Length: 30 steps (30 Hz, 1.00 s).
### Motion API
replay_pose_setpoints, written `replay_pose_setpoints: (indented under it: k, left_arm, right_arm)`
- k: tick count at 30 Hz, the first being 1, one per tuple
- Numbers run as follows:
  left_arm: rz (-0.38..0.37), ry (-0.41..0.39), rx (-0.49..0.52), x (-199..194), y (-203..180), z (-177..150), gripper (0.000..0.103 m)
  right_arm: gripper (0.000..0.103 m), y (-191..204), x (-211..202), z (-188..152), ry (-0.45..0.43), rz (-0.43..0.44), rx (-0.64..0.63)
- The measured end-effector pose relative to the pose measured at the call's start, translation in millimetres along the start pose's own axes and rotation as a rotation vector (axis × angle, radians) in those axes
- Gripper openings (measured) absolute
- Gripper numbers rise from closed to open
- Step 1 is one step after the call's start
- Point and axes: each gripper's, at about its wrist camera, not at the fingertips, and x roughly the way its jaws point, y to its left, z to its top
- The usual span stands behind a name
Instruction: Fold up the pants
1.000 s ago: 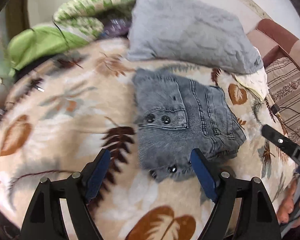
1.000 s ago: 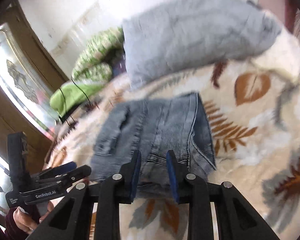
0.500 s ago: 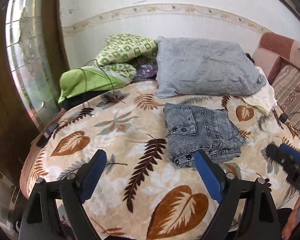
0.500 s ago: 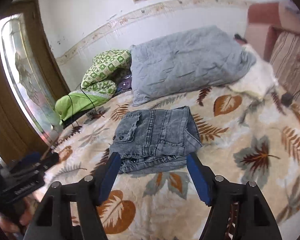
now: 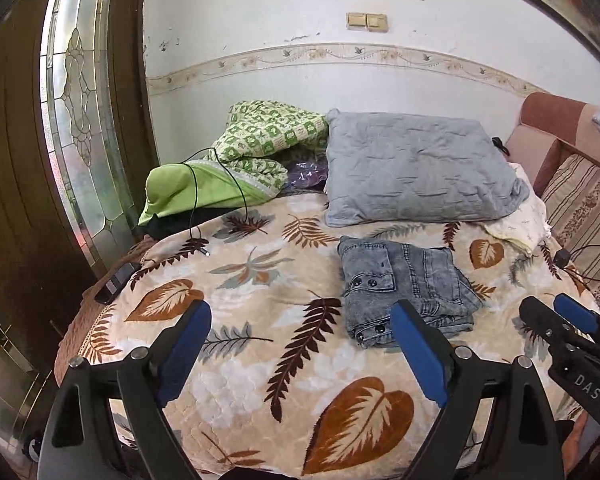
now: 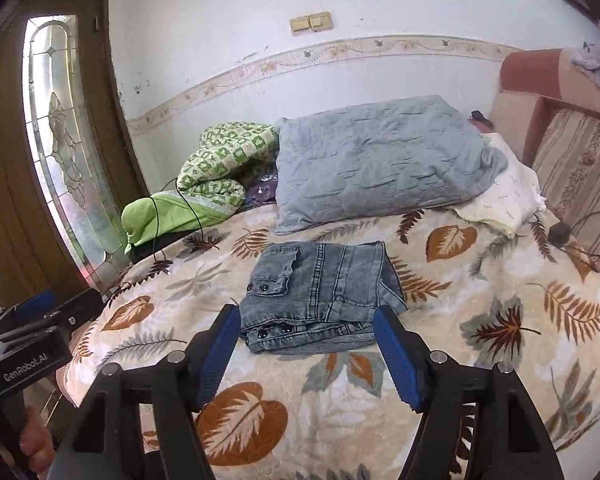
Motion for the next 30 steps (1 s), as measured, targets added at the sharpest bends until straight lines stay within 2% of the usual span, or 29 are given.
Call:
replay_pose_setpoints:
  k: [8, 12, 30]
  left_arm:
    - [0.010, -0.033, 0.030, -6.3, -3.6, -0.7, 0.092]
    - [-0.012, -0.042, 0.034, -7.5, -4.2, -0.6, 0.100]
    - [-0.045, -0.062, 0.029, -13.5, 0.3, 3.6, 0.100]
  right_arm:
    - [0.072, 2.4, 2.5, -2.1, -0.004, 0.007, -0.013]
    - [0.072, 2.6, 7.6, -3.2, 0.007, 0.015, -0.017]
    - [0.072, 10.2, 8.8, -1.4, -0.003, 0.008, -0.034]
